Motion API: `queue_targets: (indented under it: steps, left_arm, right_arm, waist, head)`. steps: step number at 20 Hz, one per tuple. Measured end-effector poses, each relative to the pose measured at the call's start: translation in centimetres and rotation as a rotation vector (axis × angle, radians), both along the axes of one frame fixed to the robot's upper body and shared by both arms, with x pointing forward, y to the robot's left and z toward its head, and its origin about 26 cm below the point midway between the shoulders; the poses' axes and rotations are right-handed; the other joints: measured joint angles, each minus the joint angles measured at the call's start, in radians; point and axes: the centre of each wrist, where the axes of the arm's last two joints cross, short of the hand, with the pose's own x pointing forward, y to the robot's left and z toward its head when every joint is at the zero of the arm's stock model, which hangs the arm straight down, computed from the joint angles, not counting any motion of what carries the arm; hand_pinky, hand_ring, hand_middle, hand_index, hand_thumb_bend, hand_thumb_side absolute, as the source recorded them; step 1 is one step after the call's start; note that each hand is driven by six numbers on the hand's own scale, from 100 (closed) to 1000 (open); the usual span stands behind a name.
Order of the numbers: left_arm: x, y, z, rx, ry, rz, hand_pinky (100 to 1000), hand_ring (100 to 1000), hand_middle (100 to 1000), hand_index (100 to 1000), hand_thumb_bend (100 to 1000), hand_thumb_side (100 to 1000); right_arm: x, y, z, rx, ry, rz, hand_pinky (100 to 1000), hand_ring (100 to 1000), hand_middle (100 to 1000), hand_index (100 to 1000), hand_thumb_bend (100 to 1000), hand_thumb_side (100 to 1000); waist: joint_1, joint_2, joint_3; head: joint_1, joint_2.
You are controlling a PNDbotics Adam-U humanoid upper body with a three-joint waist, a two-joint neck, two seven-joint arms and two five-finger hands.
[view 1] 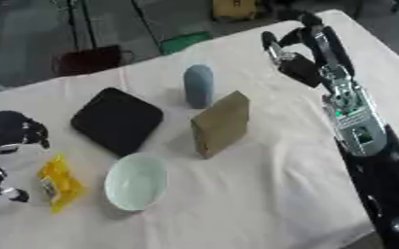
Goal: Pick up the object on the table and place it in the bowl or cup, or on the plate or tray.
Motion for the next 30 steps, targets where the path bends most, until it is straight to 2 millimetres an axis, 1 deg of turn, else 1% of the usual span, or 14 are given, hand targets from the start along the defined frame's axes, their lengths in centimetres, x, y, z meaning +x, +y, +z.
queue_targets:
  steps: [2,6,8,10,11,14,19,30]
  left_arm:
    - [0.0,-0.1,0.0,-0.020,-0.018,-0.029,861,833,792,822,751,467]
    - [0.0,-0.2,0.0,-0.055,-0.040,-0.075,861,836,795,826,716,445]
    - [0.0,-0.2,-0.1,-0.064,-0.042,-0.090,861,840,801,821,668,421]
    - [0.0,-0.3,-0.3,-0.068,-0.033,-0.102,861,840,801,820,657,416]
    - [0.0,-0.4,-0.4,-0.071,-0.028,-0.105,860,840,804,820,625,398]
    - [0.1,-0.6,-0.8,-0.079,-0.009,-0.116,860,840,804,820,616,392]
    - [0.1,-1.1,-1.3,-0.080,0.023,-0.146,863,842,810,820,630,382]
    - [-0.2,-1.5,-2.3,-0.015,0.093,-0.181,869,845,820,782,619,370]
  right_arm:
    - [0.0,0.0,0.0,0.000,0.000,0.000,692,568,799,857,316,527]
    - [0.0,0.0,0.0,0.000,0.000,0.000,692,568,799,857,315,528]
    - [0.0,0.0,0.0,0.000,0.000,0.000,693,568,799,857,313,528]
    - [0.0,0.0,0.0,0.000,0.000,0.000,693,568,799,857,313,528]
    - [0.0,0.0,0.0,0.000,0.000,0.000,693,568,799,857,312,528]
    - [0.0,0.0,0.0,0.000,0.000,0.000,693,568,799,857,310,528]
    - [0.0,0.0,0.0,0.000,0.000,0.000,693,568,800,858,308,530]
    - [0.0,0.0,0.0,-0.001,0.000,0.000,693,567,800,858,304,531]
  waist:
    - [0.001,0.000,0.000]
    - [0.004,0.000,0.000]
    - [0.004,0.000,0.000]
    - [0.004,0.000,0.000]
    - [0.004,0.000,0.000]
    - [0.004,0.000,0.000]
    - [0.004,0.000,-0.001]
    - [0.004,-0.003,-0.001]
  head:
    - [0.000,0.000]
    - [-0.001,0.000]
    - [-0.002,0.000]
    - [-0.003,0.000]
    - [-0.003,0.000]
    - [-0.003,0.000]
    - [-0.004,0.000]
    - [-0.007,0.000]
